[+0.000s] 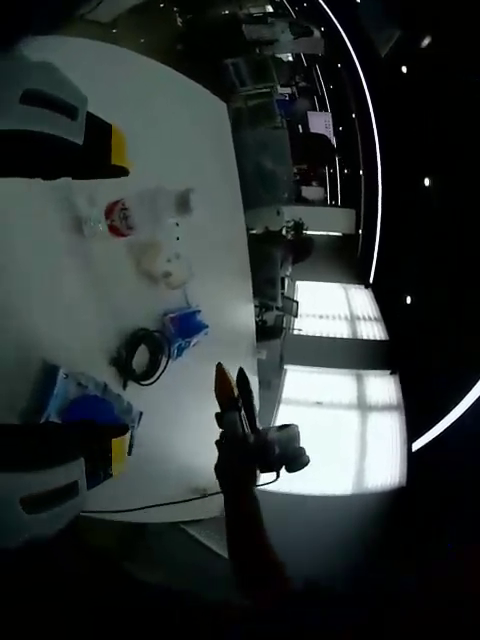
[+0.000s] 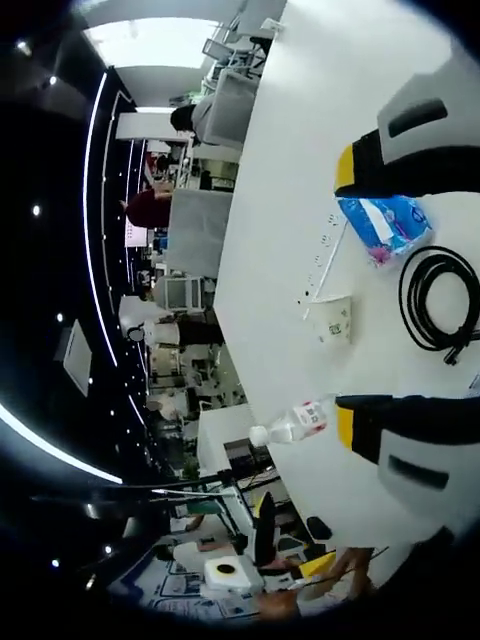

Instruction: Arrange the tabletop items into an orderly group along one side of the table until the central work area is clear of visible clutter.

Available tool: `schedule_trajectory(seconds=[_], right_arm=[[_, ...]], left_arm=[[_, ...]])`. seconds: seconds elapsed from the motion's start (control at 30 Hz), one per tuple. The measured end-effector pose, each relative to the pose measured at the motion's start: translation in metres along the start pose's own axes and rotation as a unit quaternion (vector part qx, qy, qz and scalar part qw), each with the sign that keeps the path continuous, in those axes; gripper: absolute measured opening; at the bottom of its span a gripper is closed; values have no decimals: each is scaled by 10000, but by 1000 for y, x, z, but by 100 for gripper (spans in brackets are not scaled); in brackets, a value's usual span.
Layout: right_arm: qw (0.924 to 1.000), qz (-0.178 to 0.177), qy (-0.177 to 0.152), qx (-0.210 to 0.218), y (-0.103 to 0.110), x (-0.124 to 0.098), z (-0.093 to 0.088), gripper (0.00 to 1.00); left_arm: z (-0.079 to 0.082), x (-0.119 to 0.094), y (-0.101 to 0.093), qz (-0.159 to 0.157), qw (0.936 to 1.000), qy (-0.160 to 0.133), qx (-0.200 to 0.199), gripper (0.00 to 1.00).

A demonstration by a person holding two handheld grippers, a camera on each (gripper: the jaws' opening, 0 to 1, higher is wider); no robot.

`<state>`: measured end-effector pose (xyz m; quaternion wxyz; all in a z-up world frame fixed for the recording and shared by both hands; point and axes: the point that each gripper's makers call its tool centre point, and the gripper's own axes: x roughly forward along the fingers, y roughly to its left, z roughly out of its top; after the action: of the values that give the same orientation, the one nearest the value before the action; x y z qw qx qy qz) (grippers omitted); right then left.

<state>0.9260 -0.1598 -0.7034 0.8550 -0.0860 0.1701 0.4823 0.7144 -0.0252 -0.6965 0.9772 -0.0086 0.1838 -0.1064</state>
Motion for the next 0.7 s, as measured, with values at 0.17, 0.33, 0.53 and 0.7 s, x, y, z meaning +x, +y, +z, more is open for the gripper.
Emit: schedule_trajectory(seconds=[0.17,0.33,0.53,0.7], right_arm=[[9999,94,37,61,2,20,-4,70],[9998,187,82,-62,5,37,-10,66],[9997,222,117,-50,6,55,-16,64],[9996,268,113,-40,7,70,-18,61]], left_arm=[[5,2,-1,9,10000,-65,-38,100],[9,3,1,33,9999,-120,-49,100],[7,4,4,36,9999,-128,-61,100],[7,5,6,12,9999,-110,-81,100]])
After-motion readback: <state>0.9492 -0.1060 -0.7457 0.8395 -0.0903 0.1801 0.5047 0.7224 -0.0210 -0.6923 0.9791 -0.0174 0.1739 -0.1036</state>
